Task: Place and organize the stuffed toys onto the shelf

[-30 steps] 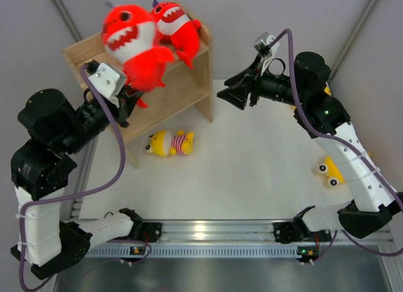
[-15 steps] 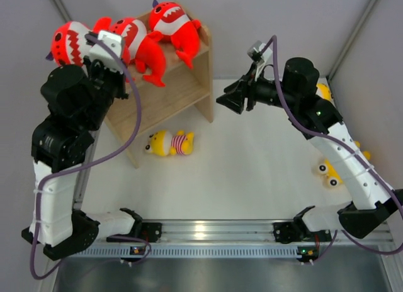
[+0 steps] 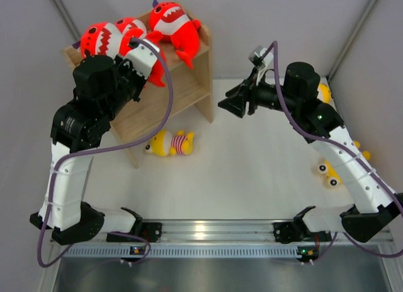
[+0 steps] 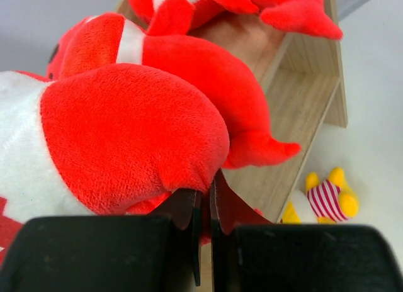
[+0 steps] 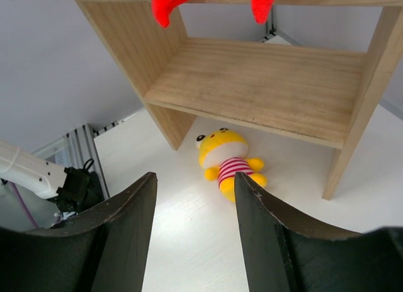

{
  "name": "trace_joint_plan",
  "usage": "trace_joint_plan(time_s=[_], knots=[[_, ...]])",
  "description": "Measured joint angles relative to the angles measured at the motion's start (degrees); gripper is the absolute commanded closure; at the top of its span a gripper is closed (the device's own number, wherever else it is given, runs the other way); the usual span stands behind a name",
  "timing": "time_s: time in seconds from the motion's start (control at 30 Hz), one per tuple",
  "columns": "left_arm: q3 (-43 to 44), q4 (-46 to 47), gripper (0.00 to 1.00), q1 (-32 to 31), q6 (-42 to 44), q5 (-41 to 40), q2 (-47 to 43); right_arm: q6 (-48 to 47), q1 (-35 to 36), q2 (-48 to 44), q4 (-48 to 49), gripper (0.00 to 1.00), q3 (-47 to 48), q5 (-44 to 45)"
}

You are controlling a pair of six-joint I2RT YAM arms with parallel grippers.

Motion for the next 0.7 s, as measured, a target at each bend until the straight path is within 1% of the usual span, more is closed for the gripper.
trace_joint_plan(time_s=[0.07, 0.17, 0.3, 0.37, 0.57, 0.7], knots=[[-0.83, -1.66, 1.0, 0.0, 0.5, 1.01, -0.5, 0.83, 0.0, 0.15, 0.42, 0.48, 0.0, -0.09], [-2.01, -4.48, 1.0, 0.52, 0.87, 2.32, -0.81, 2.43, 0.33, 0.87, 1.84, 0.44, 0.11, -0.48], [-2.29, -7.93, 1.0, 3.17, 1.33, 5.14, -0.7, 4.85, 2.1, 3.87, 4.46, 0.37, 1.97, -0.42], [-2.1, -9.29, 1.0, 4.7, 1.79, 6.4, -0.72, 7.17, 3.34, 6.19, 6.8, 0.37, 3.78, -0.37], [-2.03, -12.33, 1.0, 6.29, 2.84, 9.49, -0.7, 16.41, 6.69, 15.67, 18.75, 0.37, 12.68, 1.42], [-1.95, -13.49, 0.96, 6.34, 2.91, 10.45, -0.7, 20.74, 9.22, 23.43, 23.5, 0.38, 21.29, 3.58]])
